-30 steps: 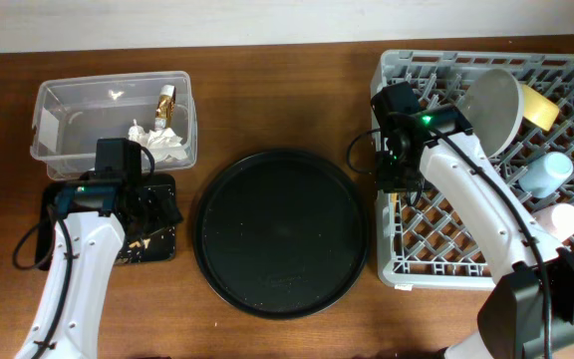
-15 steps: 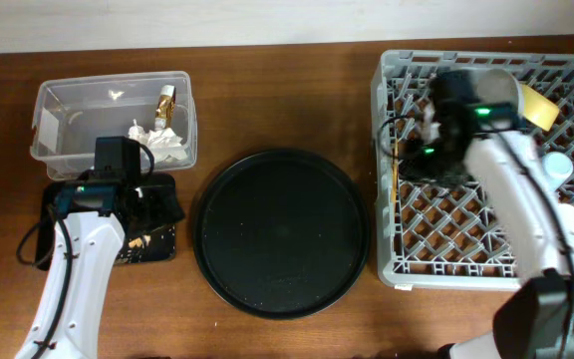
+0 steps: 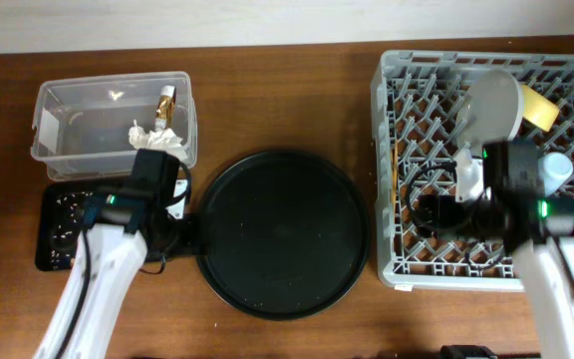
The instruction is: Sort waste into correct bins and load items into the dishwasher rack
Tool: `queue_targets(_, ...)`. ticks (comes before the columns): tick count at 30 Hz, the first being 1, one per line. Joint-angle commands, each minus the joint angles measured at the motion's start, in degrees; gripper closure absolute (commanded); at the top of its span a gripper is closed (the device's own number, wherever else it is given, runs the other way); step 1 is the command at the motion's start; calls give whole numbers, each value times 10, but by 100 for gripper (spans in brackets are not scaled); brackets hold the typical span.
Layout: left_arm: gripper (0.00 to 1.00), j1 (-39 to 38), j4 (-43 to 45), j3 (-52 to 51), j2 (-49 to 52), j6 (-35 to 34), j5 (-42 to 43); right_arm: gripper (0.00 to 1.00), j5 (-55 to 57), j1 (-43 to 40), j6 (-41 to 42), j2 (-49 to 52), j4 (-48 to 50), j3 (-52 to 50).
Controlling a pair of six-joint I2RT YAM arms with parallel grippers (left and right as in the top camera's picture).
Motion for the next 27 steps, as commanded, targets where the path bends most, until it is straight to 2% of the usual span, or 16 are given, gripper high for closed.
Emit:
queue_targets(1,1,-12,79,-75,-184,9,-11,2,12,3,3,-136,14,-81)
queue_targets(4,1,-11,138,-144,-335,9,-35,2,16,3,9,-234,18,-106)
queue_targets(7,1,-11,167,-164,-405,9,-35,2,16,3,9,-260,18,-106)
queue_targets(19,1,-11,166,-164,-412,9,-35,2,16,3,9,-259,18,-106)
queue_targets(23,1,-11,166,-164,-412,9,-35,2,16,3,9,-283,17,-106)
queue_targets(27,1,-11,166,-164,-412,9,-35,2,85,23,7,-341,18,-108)
